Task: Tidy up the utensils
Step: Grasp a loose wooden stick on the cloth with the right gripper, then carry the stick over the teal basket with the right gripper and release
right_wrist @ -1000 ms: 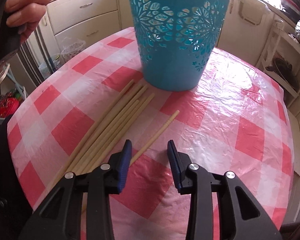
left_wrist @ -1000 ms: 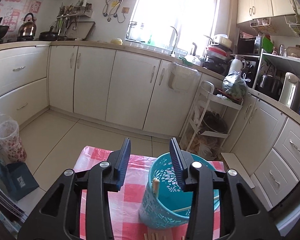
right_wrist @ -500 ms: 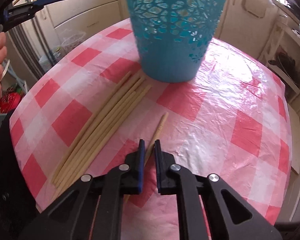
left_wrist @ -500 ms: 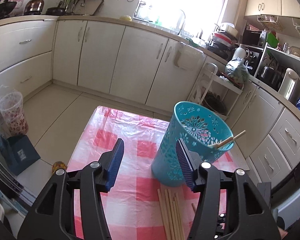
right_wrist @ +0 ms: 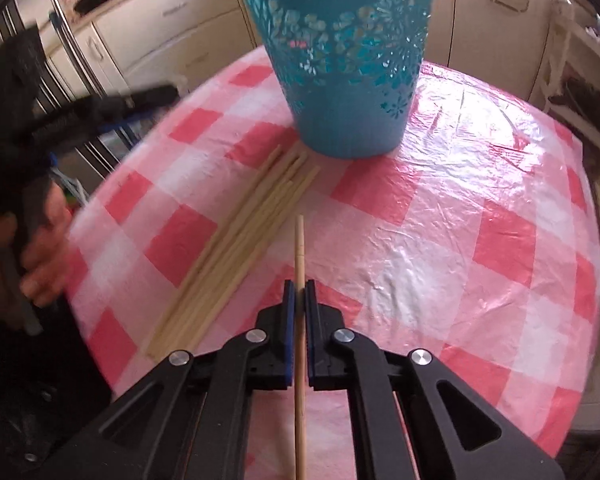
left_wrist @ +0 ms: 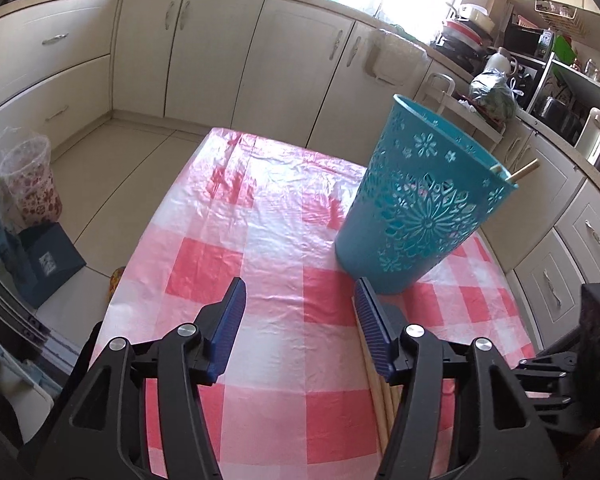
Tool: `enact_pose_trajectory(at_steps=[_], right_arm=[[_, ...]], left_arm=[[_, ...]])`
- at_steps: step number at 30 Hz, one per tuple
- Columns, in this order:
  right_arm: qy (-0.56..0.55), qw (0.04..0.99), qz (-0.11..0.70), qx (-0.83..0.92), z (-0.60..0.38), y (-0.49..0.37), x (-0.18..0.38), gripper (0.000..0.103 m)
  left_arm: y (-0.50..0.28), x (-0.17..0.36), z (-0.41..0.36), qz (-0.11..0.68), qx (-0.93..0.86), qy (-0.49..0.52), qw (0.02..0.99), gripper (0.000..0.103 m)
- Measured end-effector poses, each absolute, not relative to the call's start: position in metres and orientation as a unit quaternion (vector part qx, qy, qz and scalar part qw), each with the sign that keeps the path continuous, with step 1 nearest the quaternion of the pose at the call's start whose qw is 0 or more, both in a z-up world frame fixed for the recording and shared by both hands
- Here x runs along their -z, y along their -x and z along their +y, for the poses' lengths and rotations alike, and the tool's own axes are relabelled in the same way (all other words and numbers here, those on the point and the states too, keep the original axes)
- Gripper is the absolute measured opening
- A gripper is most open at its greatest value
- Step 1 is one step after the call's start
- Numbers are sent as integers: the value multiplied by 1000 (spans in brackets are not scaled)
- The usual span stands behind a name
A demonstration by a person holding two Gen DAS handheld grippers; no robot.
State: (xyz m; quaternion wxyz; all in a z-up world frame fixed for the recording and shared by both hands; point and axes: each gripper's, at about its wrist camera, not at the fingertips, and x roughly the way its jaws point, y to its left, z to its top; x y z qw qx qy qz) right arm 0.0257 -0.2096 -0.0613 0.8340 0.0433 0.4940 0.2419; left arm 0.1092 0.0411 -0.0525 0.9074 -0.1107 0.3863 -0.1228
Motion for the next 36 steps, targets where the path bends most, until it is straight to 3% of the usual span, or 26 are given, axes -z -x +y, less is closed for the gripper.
enact_pose_trajectory(at_steps=[8, 14, 19, 29, 31, 36], right_arm=[[-222, 851, 319, -352, -245, -10, -37, 5], [-231, 919, 123, -294, -244, -51, -134, 6], [-203, 963, 18, -174, -225, -95, -146, 6], [-139, 976, 101, -135, -199, -120, -60, 7], [-133, 975, 110, -140, -204, -108, -58, 23], [-144, 975, 104, -135, -230, -59, -77, 40]], left_arm=[[-105, 72, 43, 413, 113, 116, 896, 54], [-98, 69, 37, 418, 117, 115, 893, 54], [-92, 67, 32, 420, 123, 122, 891, 56], [-94, 69, 37, 425, 120, 133, 887, 56], [-94, 70, 36, 427, 119, 131, 887, 56], [-89, 66, 33, 424, 119, 127, 889, 56]])
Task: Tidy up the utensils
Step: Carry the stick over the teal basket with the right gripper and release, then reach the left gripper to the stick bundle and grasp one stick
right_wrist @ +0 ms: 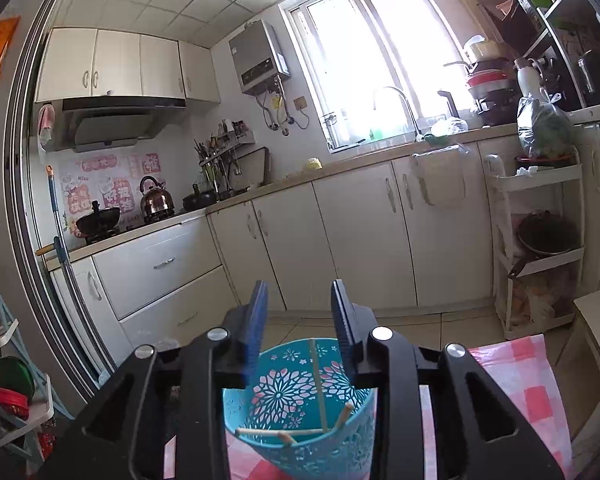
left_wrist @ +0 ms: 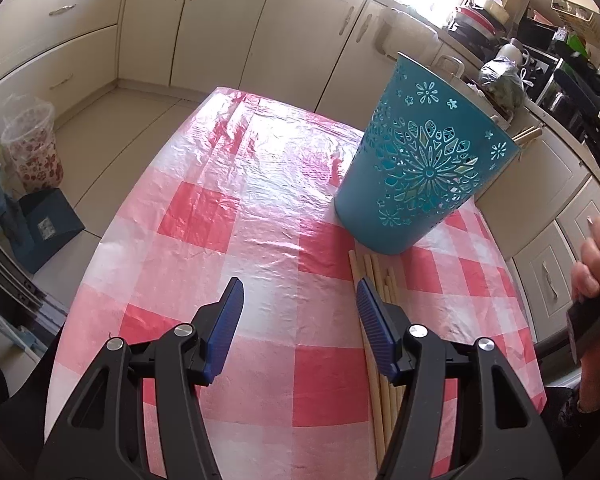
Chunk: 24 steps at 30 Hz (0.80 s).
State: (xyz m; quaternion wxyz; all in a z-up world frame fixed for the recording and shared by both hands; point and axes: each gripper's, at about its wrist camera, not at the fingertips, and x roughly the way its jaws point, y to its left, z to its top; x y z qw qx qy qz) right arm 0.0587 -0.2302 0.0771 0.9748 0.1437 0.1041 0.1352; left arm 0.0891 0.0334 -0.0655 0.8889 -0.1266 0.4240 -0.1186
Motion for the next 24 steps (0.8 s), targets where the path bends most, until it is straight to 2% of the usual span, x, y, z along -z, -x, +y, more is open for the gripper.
enact_pose_trajectory(at_steps=[1, 4, 9, 11, 12, 18, 24], right_arm=[[-151, 974, 106, -128, -236, -48, -77, 47], [-158, 973, 140, -97, -243, -9, -60, 56], [-135, 934, 315, -101, -217, 4, 23, 56], [-127, 913, 370, -113, -202, -7, 48, 47], [-122, 905, 391, -116, -194, -17, 60, 39], [-90, 884, 445, -115, -163, -55, 84, 33], [-77, 878, 461, -106, -158, -61, 92, 32]], left_arm=[[-88, 65, 33, 423, 118, 125, 889, 56], [-85, 64, 32, 424, 116, 123, 890, 56], [-82, 70, 29, 434, 112, 118, 886, 56], [-80, 72, 27, 439, 110, 115, 885, 56], [-79, 72, 26, 440, 109, 113, 884, 56], [-76, 71, 30, 440, 102, 111, 885, 59], [-78, 75, 32, 444, 100, 114, 883, 59]])
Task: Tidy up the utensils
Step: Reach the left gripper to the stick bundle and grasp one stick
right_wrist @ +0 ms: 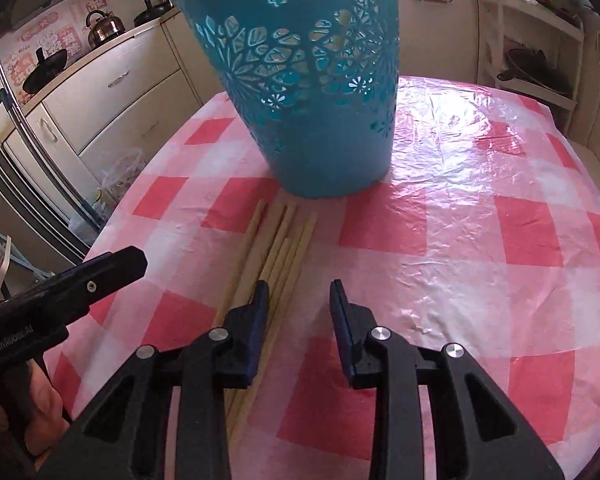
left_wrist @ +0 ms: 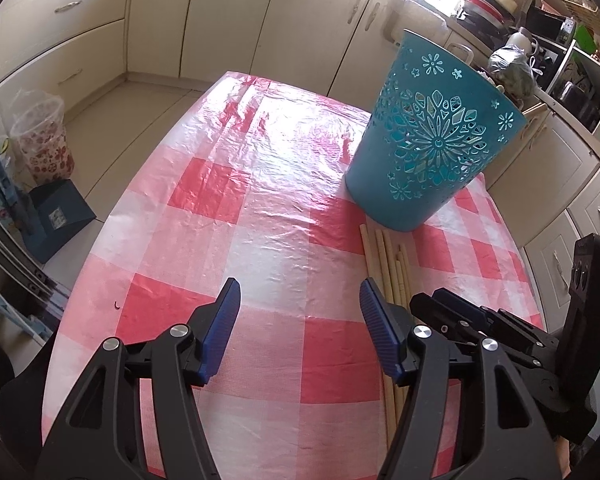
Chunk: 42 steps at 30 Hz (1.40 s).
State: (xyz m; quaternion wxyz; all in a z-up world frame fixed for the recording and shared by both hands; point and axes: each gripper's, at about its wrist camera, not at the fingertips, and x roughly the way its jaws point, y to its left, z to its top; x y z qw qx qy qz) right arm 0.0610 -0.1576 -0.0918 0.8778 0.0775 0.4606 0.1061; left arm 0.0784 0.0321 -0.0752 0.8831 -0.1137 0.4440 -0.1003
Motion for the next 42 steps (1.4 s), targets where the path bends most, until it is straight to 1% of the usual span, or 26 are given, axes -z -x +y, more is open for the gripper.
enact_pose_trajectory(at_steps=[7, 19, 23, 24, 28, 32, 33, 40, 41, 42], right_arm=[[-102, 877, 458, -100, -168, -58, 91, 32], [31, 883, 460, -82, -142, -62, 91, 32], [43, 878, 466, -103, -150, -59, 91, 32], [44, 877, 467, -105, -154, -58, 91, 30], [41, 874, 471, -111, -172, -50, 90, 20], [24, 875, 469, -118, -185, -43, 90, 17], [13, 875, 469, -120, -189, -43, 90, 15], [-17, 874, 468, -130, -194, -44, 89, 15], [-23, 873, 469, -133, -197, -44, 89, 15], [-23, 873, 469, -133, -197, -44, 89, 15]], left_arm=[[-79, 76, 27, 446, 104, 111, 882, 59], [-76, 77, 21, 446, 108, 101, 883, 59], [-79, 76, 20, 450, 107, 95, 881, 59], [-81, 76, 18, 453, 107, 90, 881, 59], [-96, 78, 4, 466, 106, 61, 876, 59], [-112, 82, -16, 476, 97, 23, 874, 59], [-114, 84, -19, 478, 94, 19, 873, 59], [-131, 93, -41, 488, 79, -20, 869, 58], [-133, 93, -44, 489, 75, -30, 869, 57], [-134, 93, -48, 488, 70, -42, 869, 49]])
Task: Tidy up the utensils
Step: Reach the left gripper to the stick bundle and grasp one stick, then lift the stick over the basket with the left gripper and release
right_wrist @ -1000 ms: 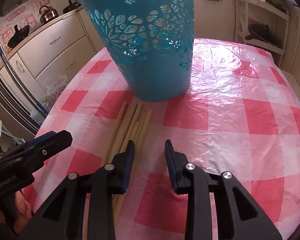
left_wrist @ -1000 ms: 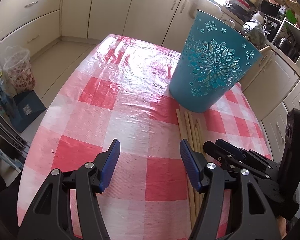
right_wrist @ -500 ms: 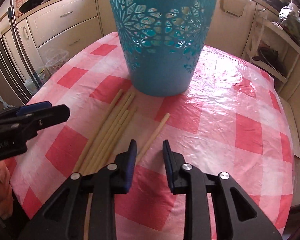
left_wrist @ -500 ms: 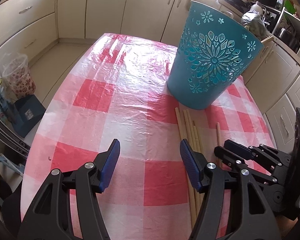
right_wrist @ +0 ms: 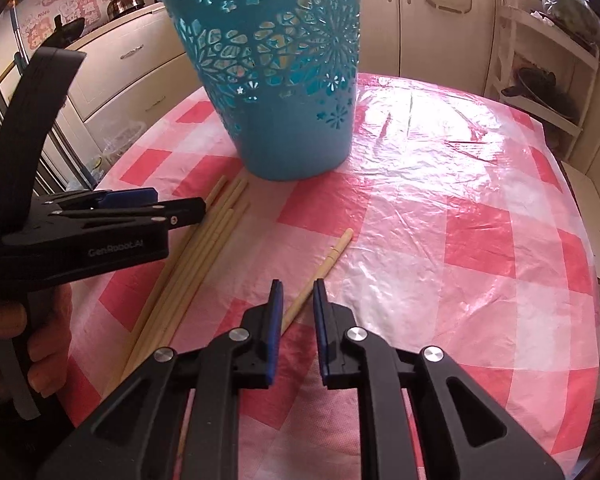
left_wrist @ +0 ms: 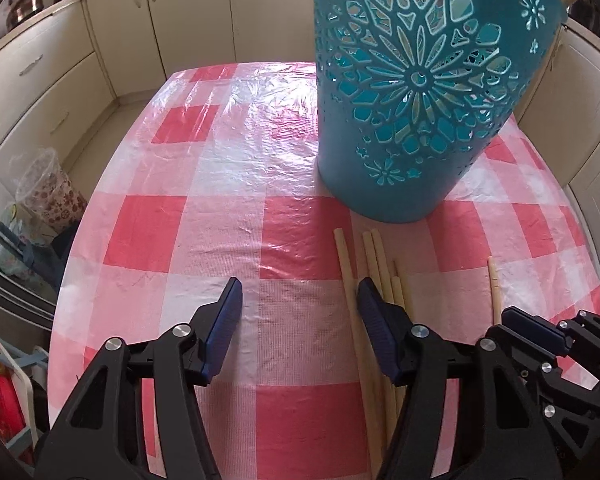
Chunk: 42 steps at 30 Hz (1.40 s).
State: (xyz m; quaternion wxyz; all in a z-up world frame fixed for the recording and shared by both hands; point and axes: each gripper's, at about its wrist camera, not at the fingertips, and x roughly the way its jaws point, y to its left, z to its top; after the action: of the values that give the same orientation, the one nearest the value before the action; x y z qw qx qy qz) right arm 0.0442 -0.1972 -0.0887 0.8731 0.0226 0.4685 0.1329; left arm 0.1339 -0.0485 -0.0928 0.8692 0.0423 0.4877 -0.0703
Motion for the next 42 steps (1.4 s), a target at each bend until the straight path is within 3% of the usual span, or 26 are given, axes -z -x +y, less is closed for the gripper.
enact_pose_trajectory(at_steps=[2, 4, 6, 11, 16, 23, 30, 37, 42], right_arm=[[-32, 871, 470, -135, -201, -45, 88, 15], [-35, 871, 470, -138, -202, -44, 88, 15], [-38, 871, 470, -139, -203, -45, 88, 15], [-59, 869, 470, -146, -209, -46, 88, 16], [-85, 864, 472, -155, -219, -46, 89, 16], [-80, 865, 469, -158, -217, -44, 88, 22], [-72, 866, 466, -165, -211, -45, 88, 28], [-89, 863, 467, -172, -217, -46, 89, 29], [-98, 861, 467, -175, -219, -46, 89, 29]], left_arm=[[-134, 92, -53, 484, 73, -58, 870, 37], [-135, 90, -60, 486, 86, -66, 867, 12], [-134, 88, -66, 486, 96, -79, 865, 6], [-129, 81, -52, 496, 121, -41, 859, 5], [-103, 32, -16, 448, 144, 29, 882, 5], [-81, -81, 15, 283, 194, 124, 931, 5], [-113, -156, -12, 160, 202, 142, 956, 5], [-173, -155, -45, 115, 168, 140, 969, 5], [-202, -127, -55, 141, 148, 138, 969, 5]])
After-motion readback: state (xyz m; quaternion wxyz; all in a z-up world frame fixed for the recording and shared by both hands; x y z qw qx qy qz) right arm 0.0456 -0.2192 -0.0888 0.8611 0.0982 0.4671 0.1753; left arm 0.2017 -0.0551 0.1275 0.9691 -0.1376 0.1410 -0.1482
